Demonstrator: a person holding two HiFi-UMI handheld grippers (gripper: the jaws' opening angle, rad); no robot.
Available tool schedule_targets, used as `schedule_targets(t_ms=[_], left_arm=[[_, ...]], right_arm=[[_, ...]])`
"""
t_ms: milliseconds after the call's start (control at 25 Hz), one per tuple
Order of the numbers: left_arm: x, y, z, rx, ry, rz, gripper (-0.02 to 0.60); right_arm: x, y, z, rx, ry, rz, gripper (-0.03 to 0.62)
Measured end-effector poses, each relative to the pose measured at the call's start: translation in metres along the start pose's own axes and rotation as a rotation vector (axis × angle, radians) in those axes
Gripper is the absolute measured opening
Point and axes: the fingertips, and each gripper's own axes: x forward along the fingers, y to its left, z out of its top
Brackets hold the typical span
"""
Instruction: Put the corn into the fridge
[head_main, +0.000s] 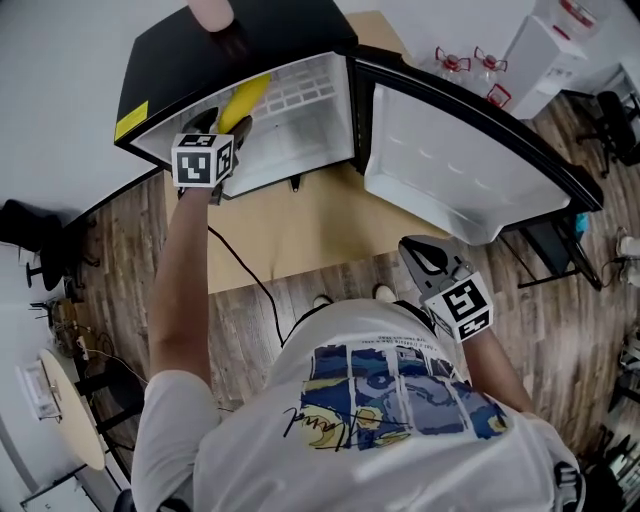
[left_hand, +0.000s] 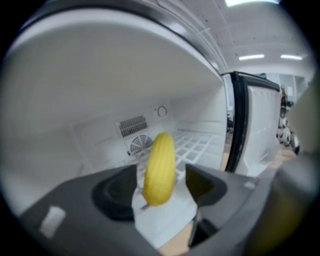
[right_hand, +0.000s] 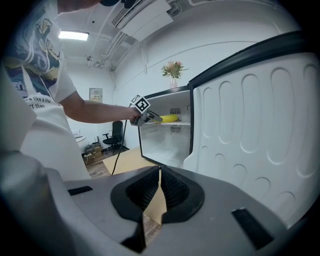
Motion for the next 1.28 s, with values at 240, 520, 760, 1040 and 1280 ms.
schedule_targets(t_ms=[240, 520, 760, 1040, 1280], left_arm=[[-0.028, -0.004, -0.007, -0.036, -0.006, 0.052, 0.308], [-0.058, -0.016, -0.026, -0.097, 0.004, 0.110, 0.296], [-0.089, -0.039, -0.040, -0.154, -0.014, 0.167, 0.247], [-0.124, -0.079, -0.062, -0.221, -0.014, 0.208, 0.187], [-0.148, -0.120, -0.074, -0.311, -0.046, 0.200, 0.141]], right_arm=[[-0.004, -0.003, 0.000, -0.026, -0.009, 0.057, 0.020], [-0.007, -0.004, 0.000, -0.038, -0.017, 0.135, 0.020], [-0.010, -0.003, 0.000, -0.063, -0.020, 0.203, 0.020], [-0.010, -0.003, 0.001, -0.101, -0.030, 0.269, 0.020], [-0.014, -0.002, -0.003, -0.128, -0.028, 0.318, 0.020]])
